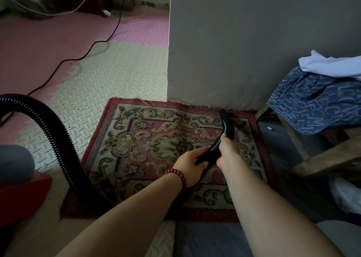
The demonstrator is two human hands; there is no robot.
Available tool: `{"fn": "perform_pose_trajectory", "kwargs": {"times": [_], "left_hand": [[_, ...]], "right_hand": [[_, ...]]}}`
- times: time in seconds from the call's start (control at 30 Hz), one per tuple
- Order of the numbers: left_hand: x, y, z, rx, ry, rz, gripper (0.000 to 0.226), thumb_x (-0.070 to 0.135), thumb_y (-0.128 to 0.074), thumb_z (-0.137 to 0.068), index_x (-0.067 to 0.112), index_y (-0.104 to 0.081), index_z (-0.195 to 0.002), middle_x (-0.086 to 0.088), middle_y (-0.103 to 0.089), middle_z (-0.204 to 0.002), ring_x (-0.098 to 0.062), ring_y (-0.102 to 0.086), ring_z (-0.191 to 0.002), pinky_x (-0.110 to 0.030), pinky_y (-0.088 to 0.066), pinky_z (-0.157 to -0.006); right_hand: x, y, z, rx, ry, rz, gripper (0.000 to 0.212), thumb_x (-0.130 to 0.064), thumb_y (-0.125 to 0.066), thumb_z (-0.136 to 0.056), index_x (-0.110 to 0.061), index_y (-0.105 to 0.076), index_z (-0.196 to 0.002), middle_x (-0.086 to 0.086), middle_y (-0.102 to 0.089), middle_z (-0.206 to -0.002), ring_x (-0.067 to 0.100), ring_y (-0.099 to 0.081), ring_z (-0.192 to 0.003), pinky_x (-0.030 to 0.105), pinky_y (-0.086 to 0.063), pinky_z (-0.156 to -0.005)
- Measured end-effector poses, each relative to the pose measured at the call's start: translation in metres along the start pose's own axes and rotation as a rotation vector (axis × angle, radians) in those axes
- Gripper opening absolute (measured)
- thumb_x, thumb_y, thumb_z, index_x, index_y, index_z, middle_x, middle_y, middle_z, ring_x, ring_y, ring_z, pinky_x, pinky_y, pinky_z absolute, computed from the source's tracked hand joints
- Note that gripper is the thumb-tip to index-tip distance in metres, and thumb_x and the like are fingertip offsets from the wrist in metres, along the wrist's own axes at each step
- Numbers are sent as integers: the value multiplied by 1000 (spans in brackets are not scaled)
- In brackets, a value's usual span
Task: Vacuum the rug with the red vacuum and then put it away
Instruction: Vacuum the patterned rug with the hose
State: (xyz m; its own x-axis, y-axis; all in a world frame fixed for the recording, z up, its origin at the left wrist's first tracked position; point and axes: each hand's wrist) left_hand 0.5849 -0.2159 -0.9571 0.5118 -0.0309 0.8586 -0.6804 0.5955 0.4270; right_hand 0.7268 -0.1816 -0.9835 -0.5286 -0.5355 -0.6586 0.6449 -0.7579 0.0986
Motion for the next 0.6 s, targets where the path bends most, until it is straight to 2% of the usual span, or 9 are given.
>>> {"fn": "perform_pose_trajectory", "kwargs": {"times": [0.23,0.33,0.43,0.53,0.6], "left_hand": [[10,-13,-12,2,-8,0,47,10,-49,-94,29,-46,-137,10,-56,-130,-9,-48,-123,-14,-33,-95],[15,-17,-16,-1,-18,-20,46,11,-49,-94,28,-46,-137,9,-55,-131,-9,-47,-124,-13,-30,-93],[10,-23,-12,-21,1,-35,46,12,-49,-94,28,-46,-137,9,-54,-133,-10,-47,-125,-13,-30,-94],[7,-26,-8,-47,7,-52,46,12,-48,-95,28,-44,-138,9,-52,-135,-10,-45,-126,-12,-28,-94],[9,-27,-6,-56,-6,-55,47,11,-48,-95,27,-44,-139,8,-51,-136,-10,-44,-128,-12,-27,-95]], "right_hand": [[-10,8,-2,-11,21,-30,58,-45,-48,-95,-9,-41,-139,16,-51,-132,35,-52,-117,48,-44,-100],[-12,14,-10,18,39,-47,54,-45,-49,-94,-7,-48,-132,16,-57,-126,34,-58,-109,44,-50,-90],[-3,20,-13,77,44,-54,51,-43,-47,-96,-6,-48,-130,14,-57,-122,33,-58,-107,44,-49,-92],[5,26,-8,119,29,-61,50,-42,-46,-97,-7,-46,-134,13,-54,-123,33,-55,-109,41,-47,-88],[5,30,-6,141,35,-66,50,-42,-46,-97,-7,-47,-133,11,-54,-115,32,-55,-104,41,-48,-87]]}}
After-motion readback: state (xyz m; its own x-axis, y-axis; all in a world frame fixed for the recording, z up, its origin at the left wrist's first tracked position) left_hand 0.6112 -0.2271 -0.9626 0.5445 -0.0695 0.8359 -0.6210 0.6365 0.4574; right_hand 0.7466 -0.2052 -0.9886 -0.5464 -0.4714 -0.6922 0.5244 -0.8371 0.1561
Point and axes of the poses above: each hand's wrist, its own z-axis away from the middle knuckle, its own y-axis out of the back of the hand, x = y × z
